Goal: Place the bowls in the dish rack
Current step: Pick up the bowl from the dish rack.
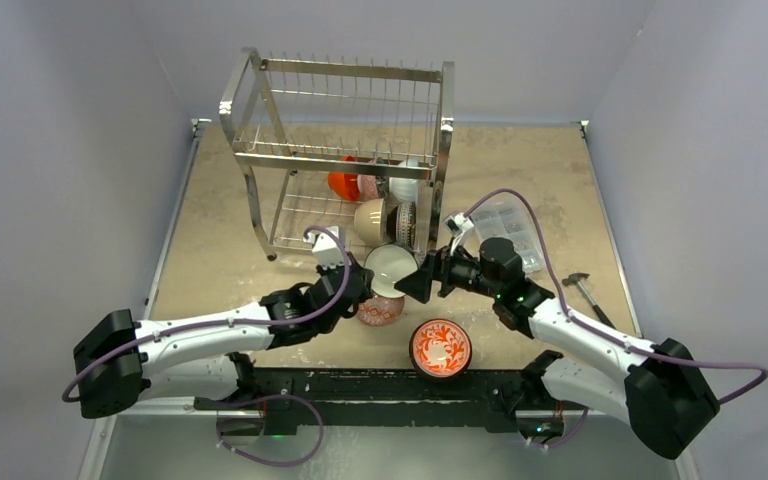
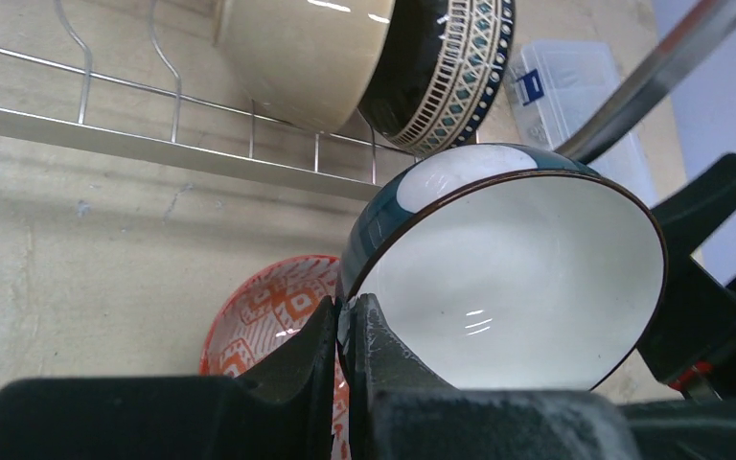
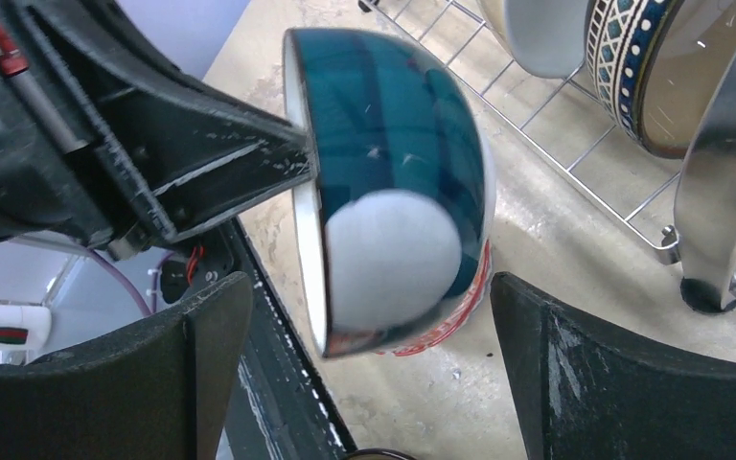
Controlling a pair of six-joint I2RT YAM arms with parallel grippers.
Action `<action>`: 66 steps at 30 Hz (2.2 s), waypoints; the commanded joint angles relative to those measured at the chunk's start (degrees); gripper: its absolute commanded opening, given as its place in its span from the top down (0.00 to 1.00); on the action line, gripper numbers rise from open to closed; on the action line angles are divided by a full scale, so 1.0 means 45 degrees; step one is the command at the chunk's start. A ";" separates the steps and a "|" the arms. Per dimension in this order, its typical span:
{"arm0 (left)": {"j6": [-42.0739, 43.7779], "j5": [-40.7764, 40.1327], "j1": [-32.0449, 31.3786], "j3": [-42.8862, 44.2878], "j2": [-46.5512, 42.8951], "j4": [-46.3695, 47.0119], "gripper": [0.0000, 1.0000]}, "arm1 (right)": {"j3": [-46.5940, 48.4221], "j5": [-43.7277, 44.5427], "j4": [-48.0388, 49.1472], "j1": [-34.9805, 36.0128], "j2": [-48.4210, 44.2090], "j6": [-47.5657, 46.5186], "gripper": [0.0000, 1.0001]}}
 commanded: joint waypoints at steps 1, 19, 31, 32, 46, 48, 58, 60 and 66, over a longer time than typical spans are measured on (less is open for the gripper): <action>0.0276 -0.0499 -0.0469 0.0830 0.0042 0.1146 1.00 | 0.0064 0.0113 0.0285 0.0011 0.0337 -0.0015 0.07; 0.1639 0.0533 -0.0579 0.0655 -0.0659 0.1277 0.64 | 0.0461 0.0822 -0.0874 0.0018 0.0607 -0.0423 1.00; 0.2556 0.3471 0.0275 0.0696 -0.0496 0.1408 0.05 | 0.0721 0.0845 -0.1438 0.0017 0.0411 -0.0932 1.00; 0.2632 0.4265 0.0656 0.0541 -0.0430 0.1917 0.04 | 0.0770 0.0825 -0.1432 0.0014 0.0449 -0.0988 1.00; 0.2517 0.9261 0.1796 0.0265 0.2079 0.4619 0.02 | 0.1203 0.0340 -0.1584 0.0011 0.0809 -0.1075 1.00; 0.2507 0.9535 0.1788 0.0368 0.2422 0.4696 0.01 | 0.1203 0.0344 -0.1561 0.0011 0.0824 -0.1063 1.00; 0.2492 0.9610 0.1799 0.0090 0.2119 0.5180 0.23 | 0.1242 0.0286 -0.1560 0.0011 0.1024 -0.1112 1.00; 0.2433 0.9626 0.1785 0.0021 0.2023 0.5375 0.31 | 0.1225 0.0277 -0.1532 0.0011 0.1014 -0.1088 1.00; 0.2296 0.9847 0.1786 0.0058 0.2166 0.5546 0.57 | 0.1278 0.0351 -0.1586 0.0015 0.1005 -0.1067 1.00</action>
